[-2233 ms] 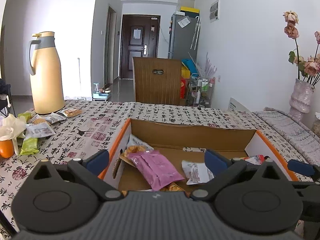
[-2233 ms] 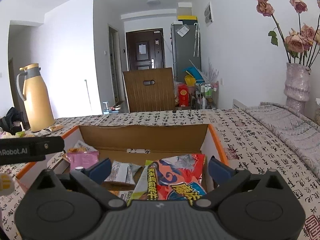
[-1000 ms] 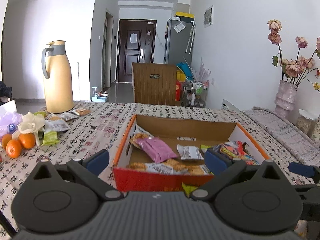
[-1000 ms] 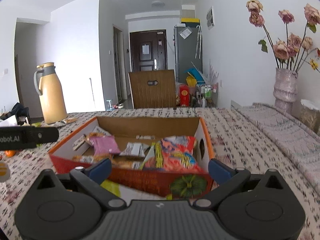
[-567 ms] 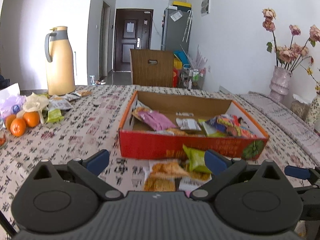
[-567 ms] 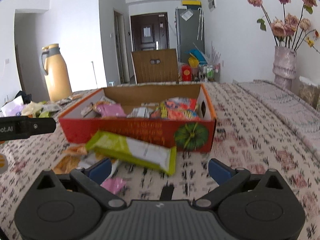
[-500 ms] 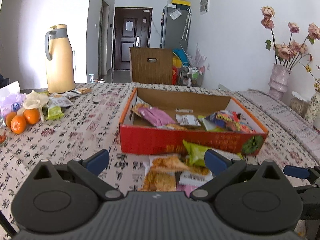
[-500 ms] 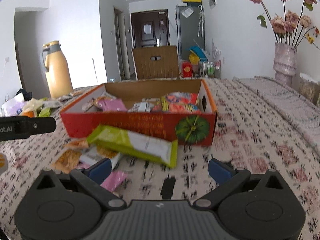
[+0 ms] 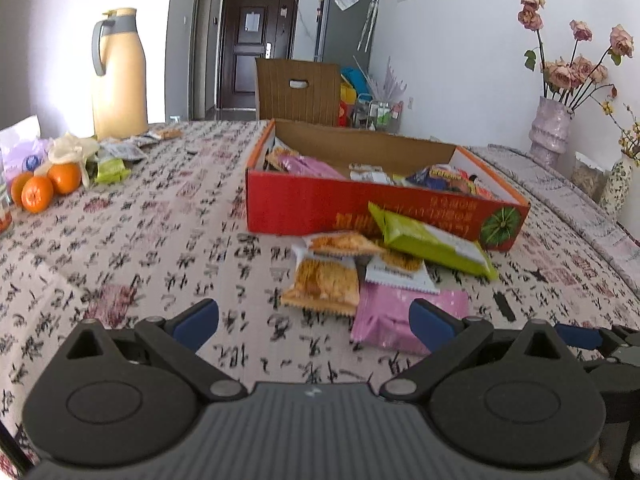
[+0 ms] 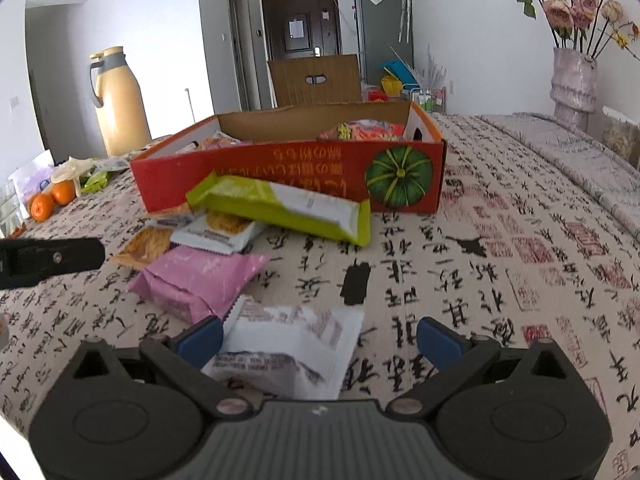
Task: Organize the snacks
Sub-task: 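Withdraw both open tools from the box toward the snack pile, then grasp another foil packet with the right tool while the left tool grasps a pink cake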
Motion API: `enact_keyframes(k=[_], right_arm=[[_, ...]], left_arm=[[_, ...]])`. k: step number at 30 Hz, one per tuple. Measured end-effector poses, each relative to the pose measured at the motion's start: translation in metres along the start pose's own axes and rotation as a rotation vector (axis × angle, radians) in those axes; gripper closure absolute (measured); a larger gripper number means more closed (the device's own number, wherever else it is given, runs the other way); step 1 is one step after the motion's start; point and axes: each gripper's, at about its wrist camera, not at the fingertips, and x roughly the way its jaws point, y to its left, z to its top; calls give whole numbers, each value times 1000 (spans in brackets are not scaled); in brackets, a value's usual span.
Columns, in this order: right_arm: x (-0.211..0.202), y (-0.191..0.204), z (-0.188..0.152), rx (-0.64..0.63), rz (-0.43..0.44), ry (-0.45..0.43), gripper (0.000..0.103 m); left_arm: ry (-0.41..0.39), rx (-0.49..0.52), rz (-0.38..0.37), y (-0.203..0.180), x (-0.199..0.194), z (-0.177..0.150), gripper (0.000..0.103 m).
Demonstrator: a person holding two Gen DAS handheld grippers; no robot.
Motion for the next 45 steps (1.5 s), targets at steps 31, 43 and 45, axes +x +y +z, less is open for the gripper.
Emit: enact_keyframes(k=[31,43,45], right_arm=[[-11,-3,-4,-28,40,-116,82],[-16,-26,-2,11,9,-155,82],[-16,-30,-3,20,4,-158,82]], left_arm=[[45,21,-21,-15,13,-4,0],[67,47,-65,-42,30,7,0],[80,50,-79,-48,34,10,0]])
